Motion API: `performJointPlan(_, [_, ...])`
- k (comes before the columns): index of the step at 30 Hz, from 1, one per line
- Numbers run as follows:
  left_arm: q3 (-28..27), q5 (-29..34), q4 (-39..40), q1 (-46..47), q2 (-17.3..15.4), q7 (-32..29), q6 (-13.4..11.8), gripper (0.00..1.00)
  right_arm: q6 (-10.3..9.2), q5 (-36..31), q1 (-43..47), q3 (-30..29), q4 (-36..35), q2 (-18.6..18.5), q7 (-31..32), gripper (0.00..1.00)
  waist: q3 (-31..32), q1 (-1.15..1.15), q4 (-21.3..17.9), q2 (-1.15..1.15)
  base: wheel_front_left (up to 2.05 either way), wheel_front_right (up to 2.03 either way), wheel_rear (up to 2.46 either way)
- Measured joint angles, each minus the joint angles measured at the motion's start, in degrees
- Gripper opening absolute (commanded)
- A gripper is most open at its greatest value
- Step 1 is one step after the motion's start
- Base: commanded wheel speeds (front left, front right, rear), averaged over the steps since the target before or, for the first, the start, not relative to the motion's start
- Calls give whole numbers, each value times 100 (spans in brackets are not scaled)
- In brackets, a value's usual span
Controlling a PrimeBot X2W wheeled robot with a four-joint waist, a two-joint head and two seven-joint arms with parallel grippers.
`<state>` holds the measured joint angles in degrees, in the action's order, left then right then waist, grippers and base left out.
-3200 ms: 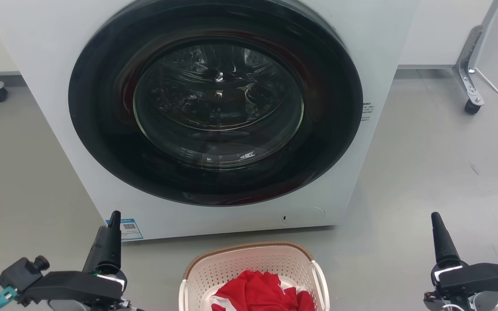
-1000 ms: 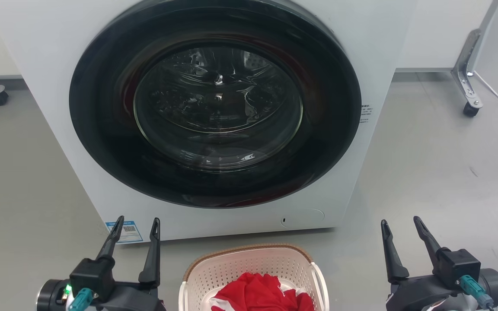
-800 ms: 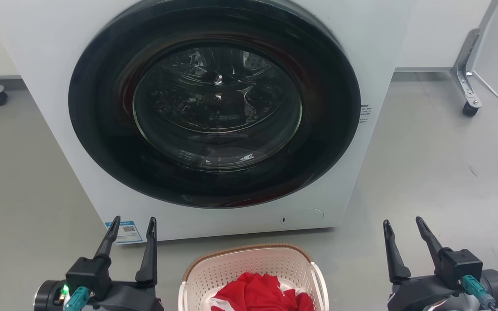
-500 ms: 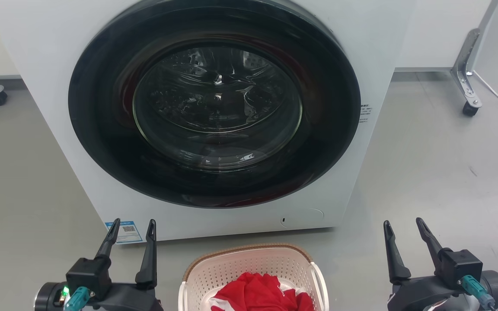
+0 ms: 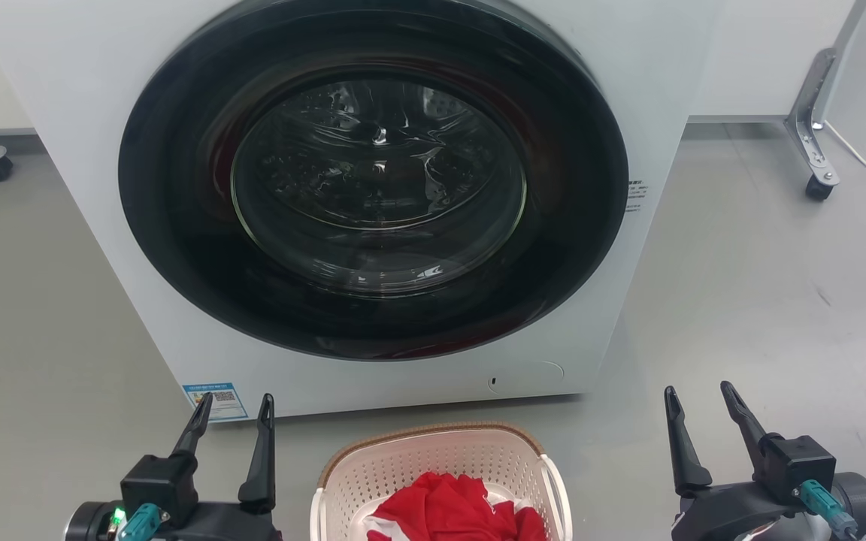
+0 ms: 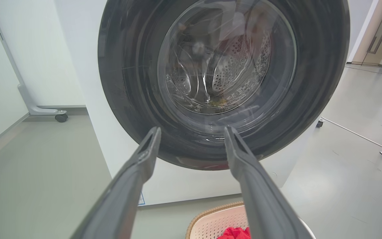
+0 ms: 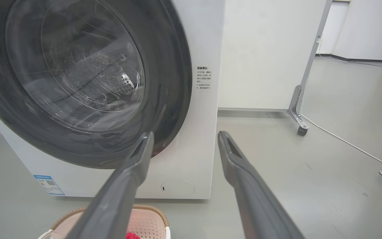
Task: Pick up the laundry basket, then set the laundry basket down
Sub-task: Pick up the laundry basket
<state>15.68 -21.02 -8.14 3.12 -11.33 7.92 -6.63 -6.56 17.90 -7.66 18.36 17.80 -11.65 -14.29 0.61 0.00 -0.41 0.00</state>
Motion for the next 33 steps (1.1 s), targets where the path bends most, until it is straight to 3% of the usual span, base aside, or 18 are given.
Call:
performJointPlan(15, [-5,0,70,5,60,-77,-43,100,29,-2,-179,62,-132,33,0,100,-454,0,23,0,0,0,0])
performJointPlan(33, [140,-126,-608,991,374,-392,111,100,54,24,-803,44,215,142,142,100,-1749,1,55,1,0,0,0])
